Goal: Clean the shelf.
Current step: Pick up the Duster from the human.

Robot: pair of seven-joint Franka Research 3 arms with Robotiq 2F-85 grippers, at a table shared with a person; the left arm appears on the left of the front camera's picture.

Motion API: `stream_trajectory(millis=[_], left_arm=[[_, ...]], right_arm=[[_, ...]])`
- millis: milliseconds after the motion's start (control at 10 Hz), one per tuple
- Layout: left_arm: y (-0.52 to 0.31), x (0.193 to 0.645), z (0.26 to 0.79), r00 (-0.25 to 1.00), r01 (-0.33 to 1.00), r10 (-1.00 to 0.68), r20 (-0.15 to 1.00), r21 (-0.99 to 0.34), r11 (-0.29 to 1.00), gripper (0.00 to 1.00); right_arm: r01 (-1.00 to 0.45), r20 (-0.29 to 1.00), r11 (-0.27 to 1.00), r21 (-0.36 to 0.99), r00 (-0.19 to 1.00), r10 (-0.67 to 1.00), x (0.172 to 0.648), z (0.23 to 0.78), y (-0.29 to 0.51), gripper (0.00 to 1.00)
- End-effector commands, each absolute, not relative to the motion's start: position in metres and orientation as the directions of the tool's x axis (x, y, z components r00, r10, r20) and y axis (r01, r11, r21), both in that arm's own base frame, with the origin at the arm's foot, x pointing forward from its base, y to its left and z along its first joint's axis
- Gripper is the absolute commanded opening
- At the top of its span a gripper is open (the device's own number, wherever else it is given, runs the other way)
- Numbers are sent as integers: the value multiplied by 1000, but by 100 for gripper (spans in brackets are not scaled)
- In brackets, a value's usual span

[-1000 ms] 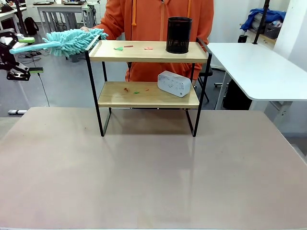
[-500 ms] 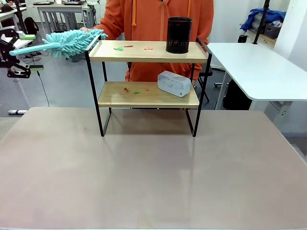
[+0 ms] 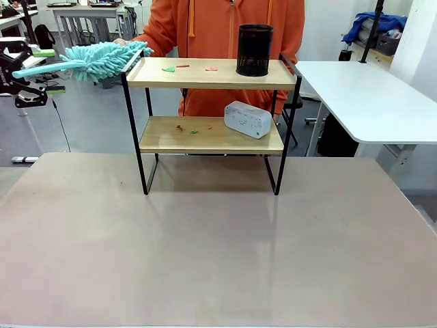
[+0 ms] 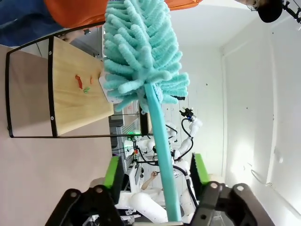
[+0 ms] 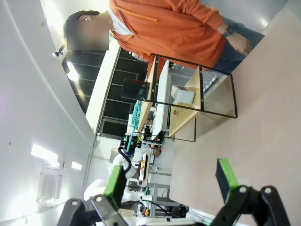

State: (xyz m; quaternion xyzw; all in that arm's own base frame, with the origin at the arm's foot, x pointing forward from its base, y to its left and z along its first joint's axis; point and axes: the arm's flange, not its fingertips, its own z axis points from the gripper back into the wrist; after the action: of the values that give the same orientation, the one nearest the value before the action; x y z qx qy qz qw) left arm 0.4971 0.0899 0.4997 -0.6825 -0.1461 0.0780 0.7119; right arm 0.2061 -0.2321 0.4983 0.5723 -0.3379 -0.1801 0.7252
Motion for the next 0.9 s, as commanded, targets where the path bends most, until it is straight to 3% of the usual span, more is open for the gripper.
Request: stream_trajectory(millis=[0, 100, 800], left_arm=[[89, 497, 509, 945, 83, 315, 84, -996, 18, 38], [88, 497, 510, 944, 88, 319, 89, -996, 18, 0], [85, 492, 505, 951, 91, 295, 91, -996, 15, 0]], right_arm=[[-156, 312, 288, 945, 698, -645, 210, 501, -234, 100], [-156, 312, 288, 945, 698, -645, 210, 501, -234, 100], [-156, 312, 288, 945, 698, -645, 210, 501, -234, 100]])
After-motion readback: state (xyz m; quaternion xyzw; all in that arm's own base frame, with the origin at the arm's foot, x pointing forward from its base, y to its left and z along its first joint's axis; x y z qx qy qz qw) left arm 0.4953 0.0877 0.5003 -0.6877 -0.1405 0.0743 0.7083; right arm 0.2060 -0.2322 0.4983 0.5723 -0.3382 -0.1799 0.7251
